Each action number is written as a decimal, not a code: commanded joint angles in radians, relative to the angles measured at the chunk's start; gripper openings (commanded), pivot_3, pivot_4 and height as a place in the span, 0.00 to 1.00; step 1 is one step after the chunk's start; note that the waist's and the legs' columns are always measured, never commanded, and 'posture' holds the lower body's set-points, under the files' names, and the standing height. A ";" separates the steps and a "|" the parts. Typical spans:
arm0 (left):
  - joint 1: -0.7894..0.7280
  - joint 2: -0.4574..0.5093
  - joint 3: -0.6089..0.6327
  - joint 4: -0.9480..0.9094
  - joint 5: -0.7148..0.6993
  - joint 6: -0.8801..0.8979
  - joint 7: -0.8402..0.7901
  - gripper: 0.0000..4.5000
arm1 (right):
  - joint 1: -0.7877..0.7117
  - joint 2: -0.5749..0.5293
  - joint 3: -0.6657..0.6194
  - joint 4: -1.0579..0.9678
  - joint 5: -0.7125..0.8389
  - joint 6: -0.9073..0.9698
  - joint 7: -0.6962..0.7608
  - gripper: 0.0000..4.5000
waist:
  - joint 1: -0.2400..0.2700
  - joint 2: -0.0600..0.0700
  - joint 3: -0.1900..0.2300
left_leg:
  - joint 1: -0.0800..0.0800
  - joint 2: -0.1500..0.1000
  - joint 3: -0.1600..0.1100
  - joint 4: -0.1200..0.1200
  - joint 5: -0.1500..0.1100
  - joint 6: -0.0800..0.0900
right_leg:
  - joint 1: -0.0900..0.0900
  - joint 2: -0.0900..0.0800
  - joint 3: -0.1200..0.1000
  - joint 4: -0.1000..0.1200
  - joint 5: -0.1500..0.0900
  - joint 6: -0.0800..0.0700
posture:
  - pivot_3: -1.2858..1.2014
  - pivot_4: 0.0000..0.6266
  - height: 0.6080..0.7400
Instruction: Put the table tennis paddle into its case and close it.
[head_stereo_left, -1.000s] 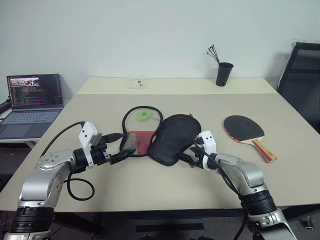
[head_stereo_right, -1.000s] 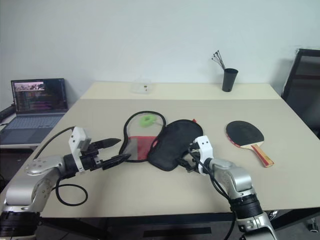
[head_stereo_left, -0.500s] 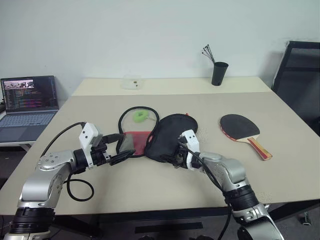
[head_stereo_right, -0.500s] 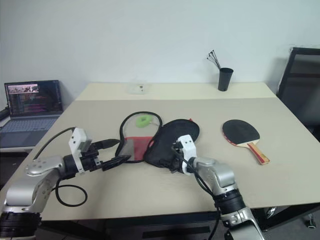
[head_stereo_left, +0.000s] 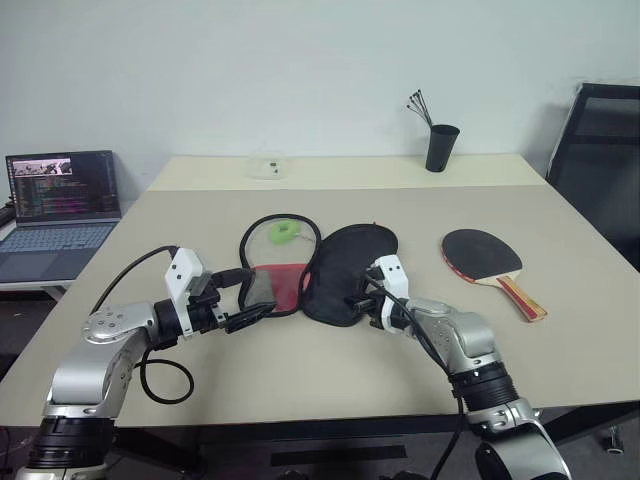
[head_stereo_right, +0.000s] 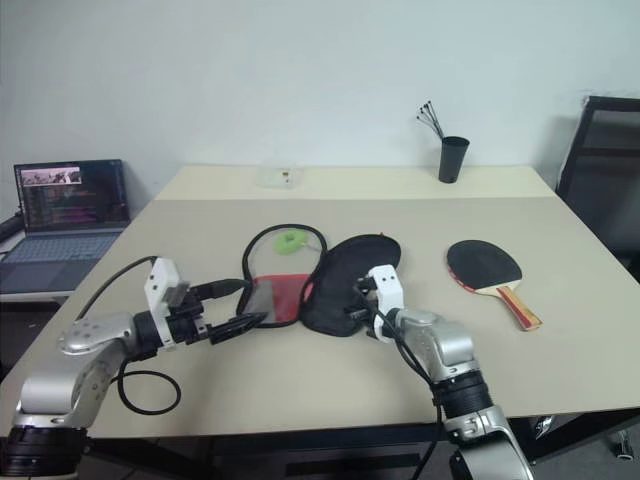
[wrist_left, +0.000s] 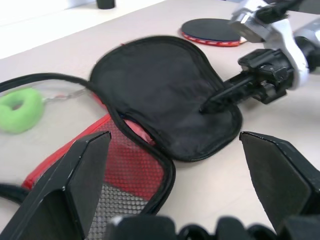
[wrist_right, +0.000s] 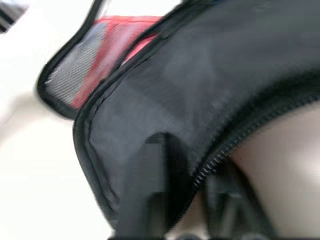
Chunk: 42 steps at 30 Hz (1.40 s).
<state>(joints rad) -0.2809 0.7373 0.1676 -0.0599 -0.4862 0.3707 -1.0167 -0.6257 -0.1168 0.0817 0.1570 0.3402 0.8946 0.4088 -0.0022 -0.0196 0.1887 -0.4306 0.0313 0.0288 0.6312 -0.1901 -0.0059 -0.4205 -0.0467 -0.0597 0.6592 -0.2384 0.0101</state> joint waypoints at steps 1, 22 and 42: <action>0.002 -0.005 -0.017 -0.067 -0.015 0.002 -0.012 1.00 | 0.026 -0.046 -0.024 -0.082 0.039 0.062 0.036 0.01 | 0.001 0.000 0.000 | 0.000 0.000 0.000 0.000 0.000 0.000 | 0.000 0.000 0.000 0.000 0.000 0.000 | 0.52 0.24 1.00; -0.024 -0.051 -0.100 -0.077 0.004 -0.008 -0.026 1.00 | -0.154 -0.410 0.013 0.152 -0.020 0.013 0.306 0.01 | 0.001 0.000 0.000 | 0.000 -0.001 0.004 0.000 0.000 0.000 | 0.000 0.001 0.000 -0.001 0.000 0.000 | 0.52 0.24 1.00; -0.038 -0.076 -0.119 -0.107 0.011 0.010 0.000 1.00 | -0.220 -0.472 0.018 0.245 -0.129 -0.108 0.372 0.93 | 0.001 -0.001 0.000 | 0.000 -0.001 0.004 0.000 0.000 0.000 | 0.000 0.001 0.000 0.000 0.000 0.000 | 0.52 0.24 1.00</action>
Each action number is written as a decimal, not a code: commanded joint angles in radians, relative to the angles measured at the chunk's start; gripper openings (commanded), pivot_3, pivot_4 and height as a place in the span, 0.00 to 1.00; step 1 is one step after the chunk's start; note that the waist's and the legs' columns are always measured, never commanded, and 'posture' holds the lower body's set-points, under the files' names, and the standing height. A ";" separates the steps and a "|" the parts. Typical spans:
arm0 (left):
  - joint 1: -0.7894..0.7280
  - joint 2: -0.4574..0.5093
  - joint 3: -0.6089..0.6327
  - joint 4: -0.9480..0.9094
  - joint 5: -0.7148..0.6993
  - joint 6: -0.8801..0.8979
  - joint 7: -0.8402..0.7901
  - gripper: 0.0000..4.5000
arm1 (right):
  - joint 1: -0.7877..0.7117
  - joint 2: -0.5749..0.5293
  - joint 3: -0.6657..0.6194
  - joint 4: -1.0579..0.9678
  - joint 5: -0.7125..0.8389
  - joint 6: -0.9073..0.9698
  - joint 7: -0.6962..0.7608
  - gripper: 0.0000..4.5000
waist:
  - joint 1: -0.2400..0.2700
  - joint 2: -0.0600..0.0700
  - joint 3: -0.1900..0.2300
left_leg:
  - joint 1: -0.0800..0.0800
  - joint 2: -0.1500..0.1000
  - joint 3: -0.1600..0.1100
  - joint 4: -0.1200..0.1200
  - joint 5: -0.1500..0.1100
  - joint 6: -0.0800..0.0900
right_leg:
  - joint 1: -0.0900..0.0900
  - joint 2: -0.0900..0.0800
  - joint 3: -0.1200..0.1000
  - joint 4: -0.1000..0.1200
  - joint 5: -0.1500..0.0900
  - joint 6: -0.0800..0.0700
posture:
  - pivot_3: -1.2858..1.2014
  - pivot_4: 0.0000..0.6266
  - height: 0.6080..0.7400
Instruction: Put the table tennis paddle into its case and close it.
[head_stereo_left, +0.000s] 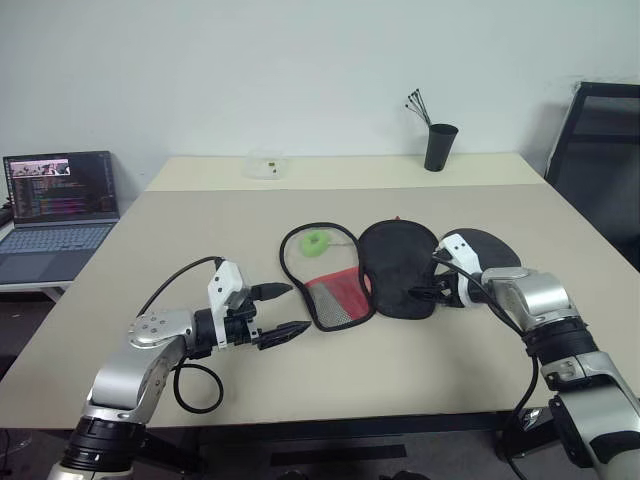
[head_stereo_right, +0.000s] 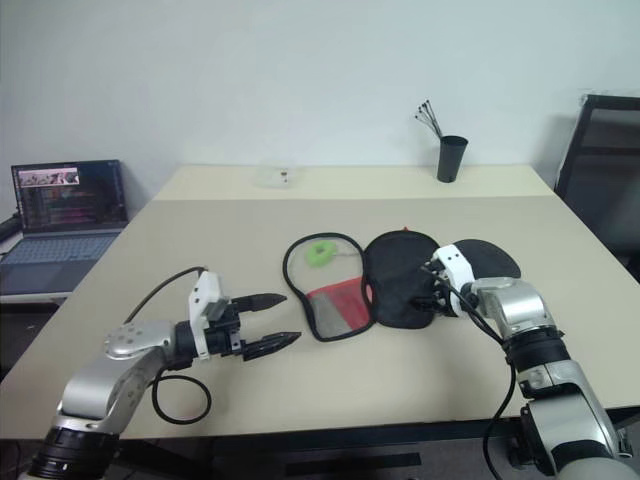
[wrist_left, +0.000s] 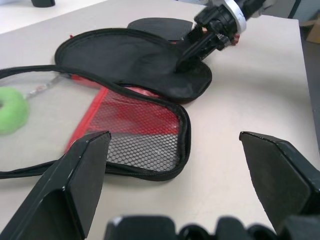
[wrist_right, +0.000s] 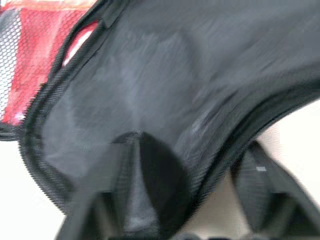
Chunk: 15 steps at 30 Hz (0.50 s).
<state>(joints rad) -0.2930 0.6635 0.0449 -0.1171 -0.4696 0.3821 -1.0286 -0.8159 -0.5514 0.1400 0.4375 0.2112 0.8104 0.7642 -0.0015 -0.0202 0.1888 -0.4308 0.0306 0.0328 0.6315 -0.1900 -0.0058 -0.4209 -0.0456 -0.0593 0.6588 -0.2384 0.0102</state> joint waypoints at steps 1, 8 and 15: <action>-0.028 -0.003 0.003 -0.056 -0.007 0.003 0.016 1.00 | -0.026 -0.056 -0.056 -0.049 0.005 -0.025 0.022 0.99 | 0.000 0.000 0.000 | 0.000 0.000 0.000 0.000 0.000 0.000 | 0.000 0.000 0.000 0.000 0.000 0.000 | 0.52 0.24 1.00; -0.031 0.001 -0.014 -0.089 0.002 0.030 0.033 1.00 | 0.031 -0.183 -0.191 -0.099 0.040 -0.022 0.024 0.99 | 0.002 0.000 0.000 | 0.000 0.000 0.000 0.000 0.000 0.000 | 0.000 0.000 0.000 0.000 0.000 0.000 | 0.52 0.24 1.00; -0.120 -0.049 -0.040 -0.068 -0.025 0.060 0.035 1.00 | 0.127 -0.247 -0.261 -0.028 0.006 -0.072 -0.036 0.99 | 0.003 0.000 0.000 | 0.000 -0.001 0.001 0.001 0.000 0.000 | 0.001 0.000 0.000 0.000 0.000 0.000 | 0.52 0.24 1.00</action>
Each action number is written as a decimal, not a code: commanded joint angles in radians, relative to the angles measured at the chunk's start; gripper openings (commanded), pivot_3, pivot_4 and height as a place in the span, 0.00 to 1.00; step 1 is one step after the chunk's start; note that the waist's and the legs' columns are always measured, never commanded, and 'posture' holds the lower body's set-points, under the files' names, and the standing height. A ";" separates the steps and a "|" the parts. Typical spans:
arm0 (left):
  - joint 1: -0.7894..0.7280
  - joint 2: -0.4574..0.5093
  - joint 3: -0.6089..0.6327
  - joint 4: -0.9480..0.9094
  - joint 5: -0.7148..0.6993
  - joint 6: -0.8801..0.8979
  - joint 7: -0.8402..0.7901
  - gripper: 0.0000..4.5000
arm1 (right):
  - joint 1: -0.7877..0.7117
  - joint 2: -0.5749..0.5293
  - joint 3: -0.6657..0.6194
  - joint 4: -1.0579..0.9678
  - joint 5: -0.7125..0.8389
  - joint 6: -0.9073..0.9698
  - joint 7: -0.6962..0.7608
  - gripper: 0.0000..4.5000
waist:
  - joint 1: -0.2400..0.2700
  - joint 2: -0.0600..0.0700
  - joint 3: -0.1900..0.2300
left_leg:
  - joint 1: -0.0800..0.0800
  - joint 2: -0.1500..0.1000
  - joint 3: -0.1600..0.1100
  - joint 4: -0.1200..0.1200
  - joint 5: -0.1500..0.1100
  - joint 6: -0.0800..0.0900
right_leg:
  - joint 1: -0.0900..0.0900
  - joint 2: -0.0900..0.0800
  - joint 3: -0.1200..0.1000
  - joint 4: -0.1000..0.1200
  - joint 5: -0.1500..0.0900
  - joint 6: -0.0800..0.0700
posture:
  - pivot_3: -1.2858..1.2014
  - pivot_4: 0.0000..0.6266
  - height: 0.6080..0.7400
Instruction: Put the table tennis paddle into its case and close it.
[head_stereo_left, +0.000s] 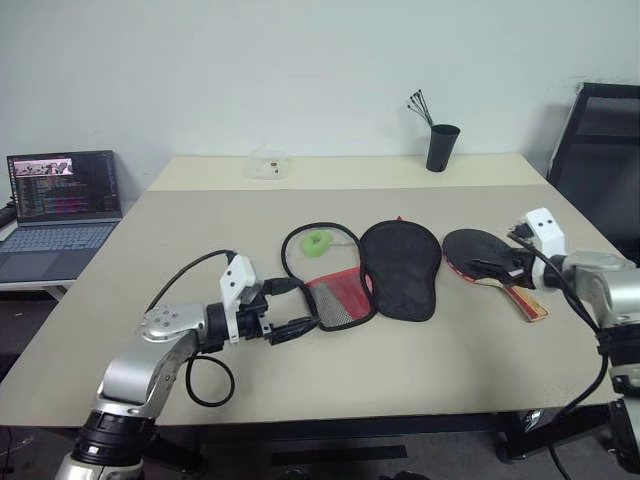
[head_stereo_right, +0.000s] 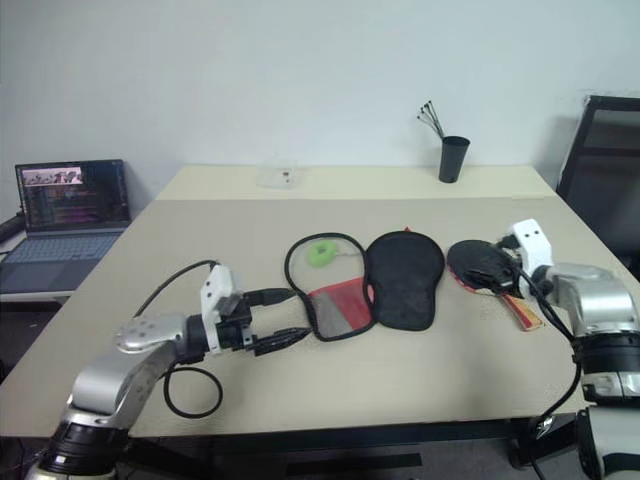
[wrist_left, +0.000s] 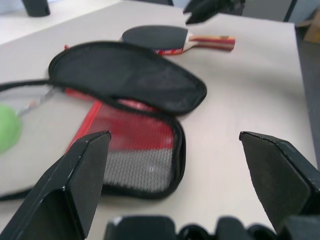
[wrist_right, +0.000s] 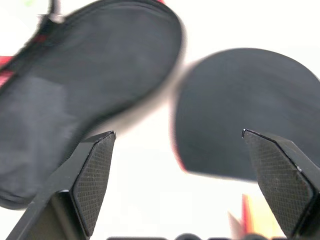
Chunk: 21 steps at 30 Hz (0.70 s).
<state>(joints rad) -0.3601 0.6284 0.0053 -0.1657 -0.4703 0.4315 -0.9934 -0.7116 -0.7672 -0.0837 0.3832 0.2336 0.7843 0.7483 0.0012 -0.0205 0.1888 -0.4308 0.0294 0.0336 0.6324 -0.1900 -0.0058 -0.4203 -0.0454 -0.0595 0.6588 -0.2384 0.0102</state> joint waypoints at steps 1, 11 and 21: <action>-0.079 -0.023 -0.006 -0.012 -0.032 0.017 -0.008 1.00 | 0.036 -0.036 -0.037 0.053 -0.028 -0.068 -0.025 0.99 | 0.000 0.000 0.000 | 0.000 0.000 0.000 0.000 0.000 0.000 | 0.000 0.000 0.000 0.000 0.000 0.000 | 0.52 0.24 1.00; -0.290 -0.078 -0.064 0.121 -0.027 -0.009 -0.123 1.00 | -0.012 -0.001 -0.019 0.323 -0.091 -0.221 -0.058 0.99 | -0.005 0.000 0.000 | 0.000 -0.002 0.002 0.002 0.000 0.000 | 0.000 0.004 0.002 0.000 0.000 0.001 | 0.52 0.24 1.00; -0.276 -0.085 -0.066 0.172 0.002 -0.072 -0.157 1.00 | -0.114 0.066 -0.013 0.533 -0.115 -0.359 -0.063 0.99 | -0.010 0.000 0.000 | 0.002 0.000 0.003 0.002 0.000 0.000 | 0.000 0.007 0.010 0.002 0.001 0.000 | 0.52 0.24 1.00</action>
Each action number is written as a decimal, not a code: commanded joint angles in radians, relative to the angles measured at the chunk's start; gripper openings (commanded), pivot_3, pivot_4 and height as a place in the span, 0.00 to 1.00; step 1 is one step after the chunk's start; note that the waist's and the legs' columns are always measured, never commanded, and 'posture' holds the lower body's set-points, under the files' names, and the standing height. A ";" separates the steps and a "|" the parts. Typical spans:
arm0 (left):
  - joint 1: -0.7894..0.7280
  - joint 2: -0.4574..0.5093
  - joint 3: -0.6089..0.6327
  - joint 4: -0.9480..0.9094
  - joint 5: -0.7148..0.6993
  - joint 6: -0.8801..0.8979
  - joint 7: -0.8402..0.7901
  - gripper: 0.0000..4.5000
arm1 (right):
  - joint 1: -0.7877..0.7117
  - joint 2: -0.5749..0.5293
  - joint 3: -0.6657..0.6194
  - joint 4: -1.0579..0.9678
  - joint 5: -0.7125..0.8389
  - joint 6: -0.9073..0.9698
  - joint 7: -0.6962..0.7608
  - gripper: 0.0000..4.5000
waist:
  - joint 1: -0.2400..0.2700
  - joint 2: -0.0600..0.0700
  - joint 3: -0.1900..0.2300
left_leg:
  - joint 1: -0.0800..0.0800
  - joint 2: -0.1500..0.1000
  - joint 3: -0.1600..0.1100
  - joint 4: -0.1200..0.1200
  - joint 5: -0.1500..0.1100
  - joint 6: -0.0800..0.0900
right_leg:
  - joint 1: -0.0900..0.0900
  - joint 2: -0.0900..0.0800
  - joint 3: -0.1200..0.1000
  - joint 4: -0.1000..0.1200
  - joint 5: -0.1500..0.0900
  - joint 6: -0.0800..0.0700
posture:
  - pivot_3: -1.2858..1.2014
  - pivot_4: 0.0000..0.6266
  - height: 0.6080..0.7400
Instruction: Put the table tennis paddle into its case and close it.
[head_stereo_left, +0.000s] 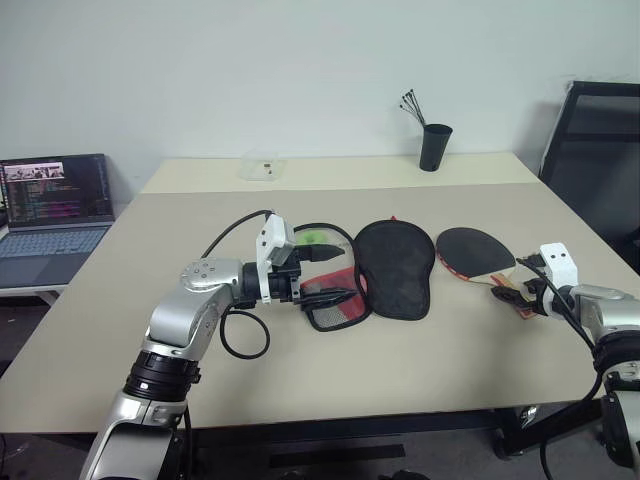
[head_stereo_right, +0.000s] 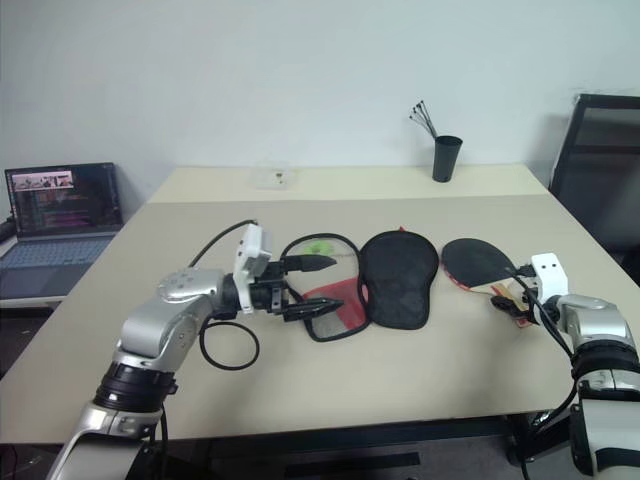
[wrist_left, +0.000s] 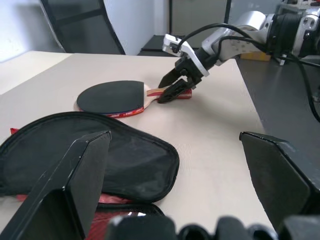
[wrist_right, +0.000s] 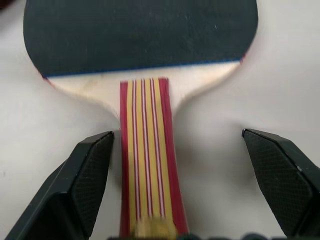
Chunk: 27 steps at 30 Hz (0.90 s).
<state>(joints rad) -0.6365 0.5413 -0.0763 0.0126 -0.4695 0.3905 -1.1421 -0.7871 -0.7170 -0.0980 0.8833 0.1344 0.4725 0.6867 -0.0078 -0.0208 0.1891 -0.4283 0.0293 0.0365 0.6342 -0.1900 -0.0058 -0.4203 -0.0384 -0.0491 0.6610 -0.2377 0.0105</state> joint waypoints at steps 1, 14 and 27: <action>0.004 0.003 0.018 -0.006 0.003 -0.034 -0.008 1.00 | -0.045 0.020 0.006 0.045 -0.022 -0.057 -0.003 0.99 | -0.001 0.000 0.000 | 0.001 0.000 0.000 0.000 0.000 0.000 | 0.000 0.000 0.002 0.000 0.000 0.000 | 0.52 0.24 1.00; 0.074 0.024 0.039 -0.009 0.023 -0.078 0.000 1.00 | -0.073 0.082 0.025 0.088 -0.077 -0.075 -0.042 0.43 | -0.005 -0.002 -0.001 | 0.010 0.000 0.005 0.000 0.000 0.000 | 0.004 0.000 0.010 0.002 0.002 0.000 | 0.52 0.24 1.00; 0.173 0.065 0.075 -0.144 -0.009 -0.005 0.066 1.00 | -0.018 0.060 -0.087 -0.321 0.036 0.189 -0.097 0.25 | -0.006 -0.001 -0.001 | 0.010 0.002 0.005 -0.004 0.000 0.000 | 0.004 -0.002 0.012 0.000 0.002 0.001 | 0.52 0.24 1.00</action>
<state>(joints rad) -0.4630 0.5967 -0.0303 -0.0705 -0.4566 0.3752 -1.0886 -0.7898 -0.6372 -0.1396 0.7190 0.1244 0.6093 0.6004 -0.0135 -0.0222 0.1882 -0.4195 0.0311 0.0422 0.6303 -0.1902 -0.0057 -0.4178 -0.0399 -0.0366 0.6607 -0.2360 0.0111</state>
